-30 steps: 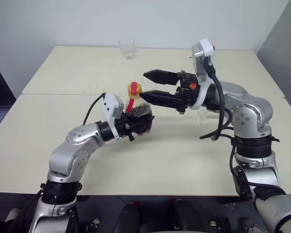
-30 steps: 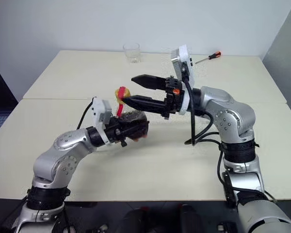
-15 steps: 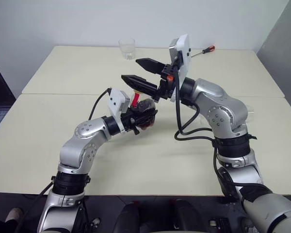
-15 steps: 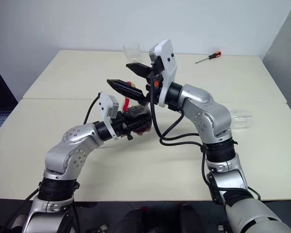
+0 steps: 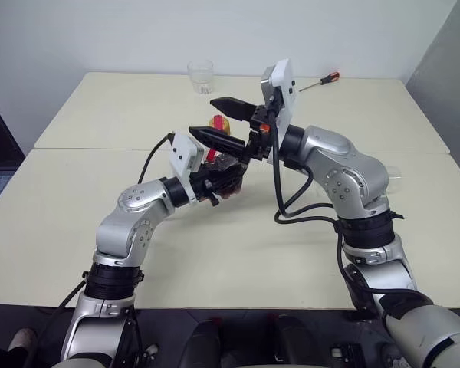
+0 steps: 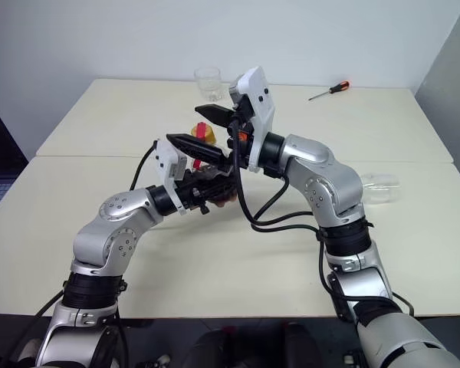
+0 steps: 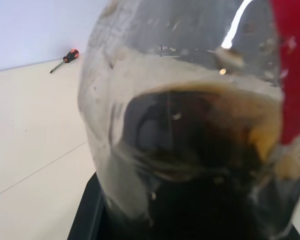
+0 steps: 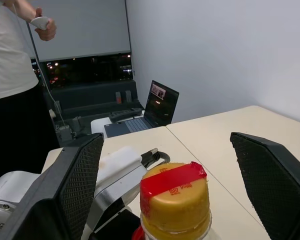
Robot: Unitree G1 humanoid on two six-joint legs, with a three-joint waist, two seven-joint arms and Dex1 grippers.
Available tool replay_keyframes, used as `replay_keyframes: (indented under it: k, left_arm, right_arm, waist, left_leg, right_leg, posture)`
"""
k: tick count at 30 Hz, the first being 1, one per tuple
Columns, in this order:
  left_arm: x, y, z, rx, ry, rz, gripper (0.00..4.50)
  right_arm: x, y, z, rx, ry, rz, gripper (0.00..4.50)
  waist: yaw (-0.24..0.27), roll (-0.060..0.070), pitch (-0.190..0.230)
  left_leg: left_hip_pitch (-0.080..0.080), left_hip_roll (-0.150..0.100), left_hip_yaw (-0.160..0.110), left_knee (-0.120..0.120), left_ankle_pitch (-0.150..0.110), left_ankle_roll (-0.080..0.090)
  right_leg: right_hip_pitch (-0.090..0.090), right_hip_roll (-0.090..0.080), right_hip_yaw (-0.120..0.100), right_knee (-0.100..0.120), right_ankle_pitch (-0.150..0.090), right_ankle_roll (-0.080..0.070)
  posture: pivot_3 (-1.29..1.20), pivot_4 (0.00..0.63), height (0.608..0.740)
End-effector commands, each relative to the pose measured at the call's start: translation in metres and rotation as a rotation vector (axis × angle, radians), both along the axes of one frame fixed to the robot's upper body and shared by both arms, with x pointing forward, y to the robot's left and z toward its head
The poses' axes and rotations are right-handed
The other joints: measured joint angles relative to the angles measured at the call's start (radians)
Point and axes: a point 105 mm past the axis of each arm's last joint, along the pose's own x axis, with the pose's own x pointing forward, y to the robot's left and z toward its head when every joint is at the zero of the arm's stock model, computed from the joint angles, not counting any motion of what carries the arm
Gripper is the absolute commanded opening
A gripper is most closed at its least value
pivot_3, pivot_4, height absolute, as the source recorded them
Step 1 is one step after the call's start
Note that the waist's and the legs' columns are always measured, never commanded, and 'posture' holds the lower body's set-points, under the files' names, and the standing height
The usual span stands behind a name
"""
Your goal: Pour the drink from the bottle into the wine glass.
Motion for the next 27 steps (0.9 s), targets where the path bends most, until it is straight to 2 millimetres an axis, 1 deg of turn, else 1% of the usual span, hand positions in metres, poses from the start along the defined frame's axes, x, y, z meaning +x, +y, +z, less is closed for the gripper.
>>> replay_keyframes:
  k: [1, 2, 3, 4, 7, 8, 9, 10, 11, 17, 20, 23, 27]
  left_arm:
    - [-0.005, -0.002, 0.017, -0.008, -0.083, -0.019, 1.65]
    - [-0.004, -0.002, 0.017, -0.007, -0.084, -0.018, 1.65]
    - [-0.004, -0.001, 0.017, -0.006, -0.085, -0.017, 1.65]
    - [-0.003, -0.001, 0.018, -0.004, -0.086, -0.017, 1.65]
    - [-0.002, 0.000, 0.019, -0.003, -0.090, -0.015, 1.65]
    - [-0.002, -0.001, 0.019, -0.003, -0.092, -0.015, 1.65]
    - [-0.002, -0.001, 0.020, -0.003, -0.093, -0.016, 1.65]
    - [-0.002, -0.001, 0.020, -0.004, -0.093, -0.016, 1.65]
    - [-0.002, -0.001, 0.020, -0.004, -0.094, -0.016, 1.65]
    - [-0.003, -0.004, 0.022, -0.011, -0.096, -0.023, 1.65]
    - [-0.009, -0.008, 0.025, -0.024, -0.094, -0.050, 1.65]
    - [-0.023, -0.014, 0.026, -0.043, -0.075, -0.112, 1.65]
    - [-0.045, -0.020, 0.025, -0.061, -0.029, -0.195, 1.65]
  right_arm:
    - [-0.005, 0.000, 0.016, 0.019, -0.055, 0.019, 4.32]
    - [-0.005, 0.000, 0.016, 0.018, -0.053, 0.021, 3.94]
    - [-0.005, 0.000, 0.015, 0.018, -0.052, 0.023, 3.80]
    - [-0.005, 0.001, 0.015, 0.017, -0.051, 0.025, 3.50]
    - [-0.004, 0.000, 0.015, 0.017, -0.049, 0.026, 2.41]
    - [-0.004, 0.000, 0.015, 0.016, -0.051, 0.025, 2.12]
    - [-0.004, 0.000, 0.016, 0.016, -0.053, 0.024, 1.68]
    - [-0.003, 0.000, 0.016, 0.016, -0.053, 0.024, 1.40]
    - [-0.003, 0.000, 0.016, 0.015, -0.053, 0.025, 1.26]
    - [-0.003, -0.001, 0.013, -0.003, -0.058, 0.036, 1.27]
    - [-0.008, 0.000, 0.015, -0.002, -0.077, 0.084, 1.27]
    - [-0.021, 0.001, 0.015, -0.006, -0.102, 0.199, 1.27]
    - [-0.032, -0.004, 0.010, -0.029, -0.119, 0.335, 1.27]
  waist:
    - [0.000, 0.000, 0.000]
    - [0.000, 0.000, 0.000]
    - [0.000, 0.000, 0.000]
    - [0.000, 0.000, 0.000]
    - [0.000, 0.000, 0.000]
    - [0.000, 0.000, 0.000]
    - [0.000, 0.000, 0.000]
    - [0.000, 0.000, 0.000]
    - [0.000, 0.000, 0.000]
    - [0.000, 0.000, 0.000]
    - [0.000, 0.000, 0.000]
    - [0.000, 0.000, 0.000]
    - [-0.002, 0.000, 0.000]
  left_leg:
    - [0.000, 0.000, 0.000, 0.000, 0.000, 0.000]
    - [0.000, 0.000, 0.000, 0.000, 0.000, 0.000]
    - [0.000, 0.000, 0.000, 0.000, 0.000, 0.000]
    - [0.000, 0.000, 0.000, 0.000, 0.000, 0.000]
    - [0.000, 0.000, 0.000, 0.000, 0.000, 0.000]
    - [0.000, 0.000, 0.000, 0.000, 0.000, 0.000]
    - [0.000, 0.000, 0.000, 0.000, 0.000, 0.000]
    - [0.000, 0.000, 0.000, 0.000, 0.000, 0.000]
    - [0.000, 0.000, 0.000, 0.000, 0.000, 0.000]
    - [0.000, 0.000, 0.000, 0.000, 0.000, 0.000]
    - [0.000, 0.000, 0.000, 0.000, 0.000, 0.000]
    - [0.000, 0.000, 0.000, 0.000, 0.000, 0.000]
    - [0.000, 0.000, 0.000, 0.000, 0.000, 0.000]
  right_leg:
    - [0.000, 0.000, 0.000, 0.000, 0.000, 0.000]
    - [0.000, 0.000, 0.000, 0.000, 0.000, 0.000]
    - [0.000, 0.000, 0.000, 0.000, 0.000, 0.000]
    - [0.000, 0.000, 0.000, 0.000, 0.000, 0.000]
    - [0.000, 0.000, 0.000, 0.000, 0.000, 0.000]
    - [0.000, 0.000, 0.000, 0.000, 0.000, 0.000]
    - [0.000, 0.000, 0.000, 0.000, 0.000, 0.000]
    - [0.000, 0.000, 0.000, 0.000, 0.000, 0.000]
    - [0.000, 0.000, 0.000, 0.000, 0.000, 0.000]
    - [0.000, 0.000, 0.000, 0.000, 0.000, 0.000]
    - [0.000, 0.000, 0.000, 0.000, 0.000, 0.000]
    - [0.000, 0.000, 0.000, 0.000, 0.000, 0.000]
    - [0.000, 0.000, 0.000, 0.000, 0.000, 0.000]
  posture:
    - [0.00, 0.150, 0.740]
    - [0.00, 0.150, 0.740]
    - [0.00, 0.150, 0.740]
    - [0.00, 0.150, 0.740]
    - [0.00, 0.150, 0.740]
    - [0.00, 0.150, 0.740]
    - [0.00, 0.150, 0.740]
    - [0.00, 0.150, 0.740]
    - [0.00, 0.150, 0.740]
    - [0.00, 0.150, 0.740]
    - [0.00, 0.150, 0.740]
    - [0.00, 0.150, 0.740]
    - [0.00, 0.150, 0.740]
